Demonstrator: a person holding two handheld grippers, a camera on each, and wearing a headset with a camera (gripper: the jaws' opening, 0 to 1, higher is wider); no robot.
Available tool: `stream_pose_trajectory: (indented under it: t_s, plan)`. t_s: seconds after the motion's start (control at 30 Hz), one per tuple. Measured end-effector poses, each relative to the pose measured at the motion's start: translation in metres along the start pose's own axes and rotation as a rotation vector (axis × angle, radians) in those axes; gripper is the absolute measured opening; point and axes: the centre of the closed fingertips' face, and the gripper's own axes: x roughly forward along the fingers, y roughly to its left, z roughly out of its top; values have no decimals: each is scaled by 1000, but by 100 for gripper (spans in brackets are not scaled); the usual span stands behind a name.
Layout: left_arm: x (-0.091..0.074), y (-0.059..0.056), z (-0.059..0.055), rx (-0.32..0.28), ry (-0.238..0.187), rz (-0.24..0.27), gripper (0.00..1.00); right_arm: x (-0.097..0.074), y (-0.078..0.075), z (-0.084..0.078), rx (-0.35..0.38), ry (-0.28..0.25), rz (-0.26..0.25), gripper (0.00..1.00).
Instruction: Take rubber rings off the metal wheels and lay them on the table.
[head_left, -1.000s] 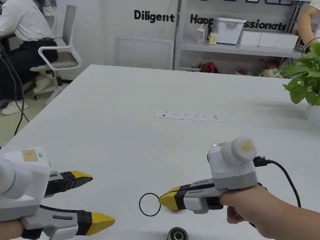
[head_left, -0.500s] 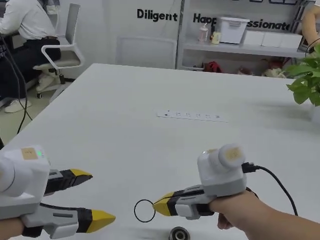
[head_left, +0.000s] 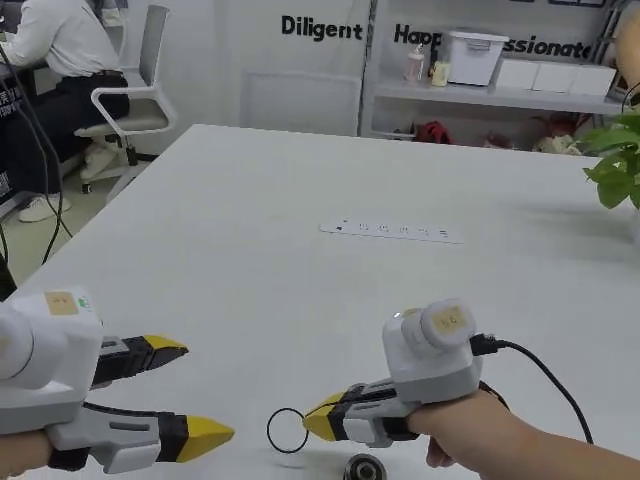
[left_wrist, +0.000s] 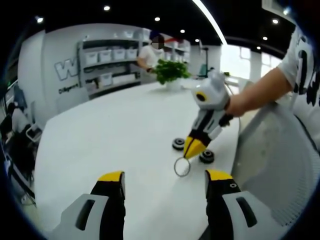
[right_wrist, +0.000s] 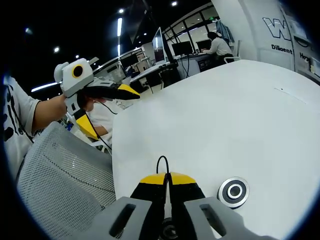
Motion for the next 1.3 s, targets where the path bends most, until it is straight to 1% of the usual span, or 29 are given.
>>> stream_pose_trajectory:
  t_s: [0.33,0.6,0.87,1.07,1.3]
  plan:
    - [2,0,-2,-7,6,-2,66,3,-1,-3,-8,13,-4,0]
    - [3,1,-3,-9,7,-1,65,1,-2,-4,-5,11,-6,1]
    - [3,0,-4,-10,11,-1,65,-2,-3,-2,1,-3,-12,4]
    - [4,-1,-3,-9,12,-4,65,-5,0,0,1,-7,-9,7]
    - [7,-3,-3,-11,16,-11,65,-14,-1,-2,-5,-7,-13,9]
